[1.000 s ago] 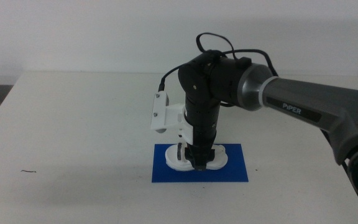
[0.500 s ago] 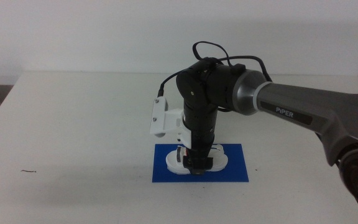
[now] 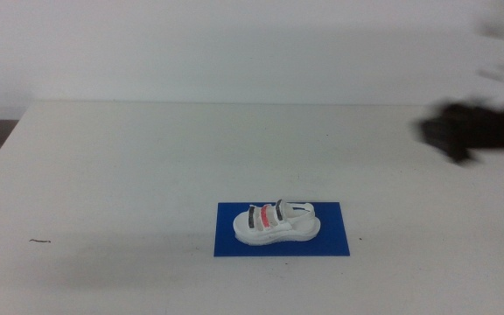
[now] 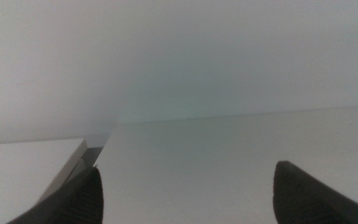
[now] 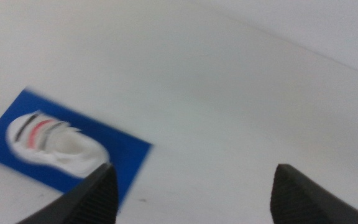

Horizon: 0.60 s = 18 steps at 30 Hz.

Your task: Use one arm to grab the shoe from the table and place it on the mat.

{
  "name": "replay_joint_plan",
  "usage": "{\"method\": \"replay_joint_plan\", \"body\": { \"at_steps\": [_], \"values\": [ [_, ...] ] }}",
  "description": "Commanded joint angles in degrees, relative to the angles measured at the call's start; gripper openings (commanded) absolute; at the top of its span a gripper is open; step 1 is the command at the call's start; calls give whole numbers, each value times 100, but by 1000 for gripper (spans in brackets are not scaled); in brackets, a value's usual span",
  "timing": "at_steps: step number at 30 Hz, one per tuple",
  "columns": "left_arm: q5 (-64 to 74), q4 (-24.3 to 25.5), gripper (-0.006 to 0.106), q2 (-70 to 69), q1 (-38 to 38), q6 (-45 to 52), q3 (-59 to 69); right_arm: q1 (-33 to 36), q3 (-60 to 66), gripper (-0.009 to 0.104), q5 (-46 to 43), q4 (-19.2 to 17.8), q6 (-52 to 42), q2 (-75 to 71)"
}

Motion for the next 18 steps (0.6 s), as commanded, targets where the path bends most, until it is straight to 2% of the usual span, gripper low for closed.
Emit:
{"method": "replay_joint_plan", "body": {
  "at_steps": [1,5,8,13,17,18],
  "values": [
    [-76,-23,94,28,-1,-8,2,-528,1085,59,-719,58,269,-1131],
    [-76,-23,94,28,-1,-8,2,-1520,2553,58,-1337,320,87,-2885],
    [-76,-23,94,28,-1,-8,2,-1993,3383,58,-1672,406,60,-4028],
    [-76,-23,94,28,-1,-8,2,-2265,4299,58,-1980,497,60,-5058],
    [-76,-23,94,28,-1,-8,2,-2265,4759,58,-2276,888,216,-5425],
    [-76,-23,94,28,-1,-8,2,-2265,4855,58,-2288,888,261,-5480]
  ]
}}
